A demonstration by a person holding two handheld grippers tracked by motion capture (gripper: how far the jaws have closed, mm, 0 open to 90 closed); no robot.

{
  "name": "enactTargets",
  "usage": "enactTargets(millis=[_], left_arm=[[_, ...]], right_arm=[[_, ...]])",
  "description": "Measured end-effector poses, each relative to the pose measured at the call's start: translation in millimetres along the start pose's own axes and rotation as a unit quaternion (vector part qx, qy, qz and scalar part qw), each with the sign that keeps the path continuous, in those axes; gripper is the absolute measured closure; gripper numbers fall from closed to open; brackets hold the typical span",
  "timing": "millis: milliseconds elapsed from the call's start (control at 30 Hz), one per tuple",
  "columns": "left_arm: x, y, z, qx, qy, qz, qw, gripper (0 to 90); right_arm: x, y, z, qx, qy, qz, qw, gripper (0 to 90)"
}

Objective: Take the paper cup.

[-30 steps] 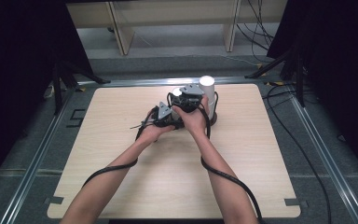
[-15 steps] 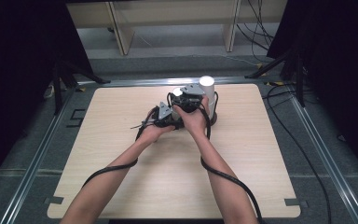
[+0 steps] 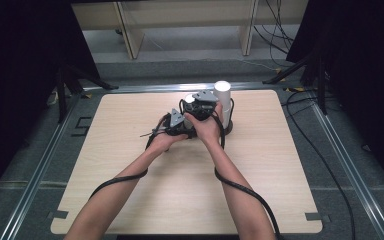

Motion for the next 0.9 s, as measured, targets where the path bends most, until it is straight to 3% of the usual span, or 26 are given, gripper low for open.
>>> enactTargets(millis=[267, 300, 567, 667, 900], left_arm=[[-0.6, -0.4, -1.2, -0.008, -0.004, 0.000, 1.0000, 22.7], [-1.2, -0.6, -1.1, -0.010, -0.006, 0.000, 0.9999, 22.6], [-1.6, -0.6, -0.9, -0.011, -0.013, 0.012, 0.9998, 22.9], [-0.5, 0.4, -2.7, 0.002, -0.015, 0.032, 0.9994, 22.9], [-1.2, 1.1, -3.0, 0.003, -0.015, 0.038, 0.9992, 22.8]], right_arm=[[-0.3, 0.6, 0.6, -0.002, -0.003, -0.006, 1.0000, 34.7], [0.6, 1.1, 0.7, 0.005, -0.006, 0.004, 1.0000, 35.0], [-2.3, 1.7, 1.9, 0.010, 0.000, -0.013, 0.9999, 35.5], [-0.9, 2.7, 2.5, 0.011, 0.001, -0.014, 0.9998, 35.8], [-0.8, 3.5, 3.9, 0.004, 0.001, -0.022, 0.9997, 35.8]])
Point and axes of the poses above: each handheld gripper's, and its own axes: z roughly backward along the jaws, y roughly out of its top, x roughly to its right, the point moved 6 cm from there along -z, roughly forward along the jaws, and after that the axes turned 7 degrees about z, right-handed, at the moved point
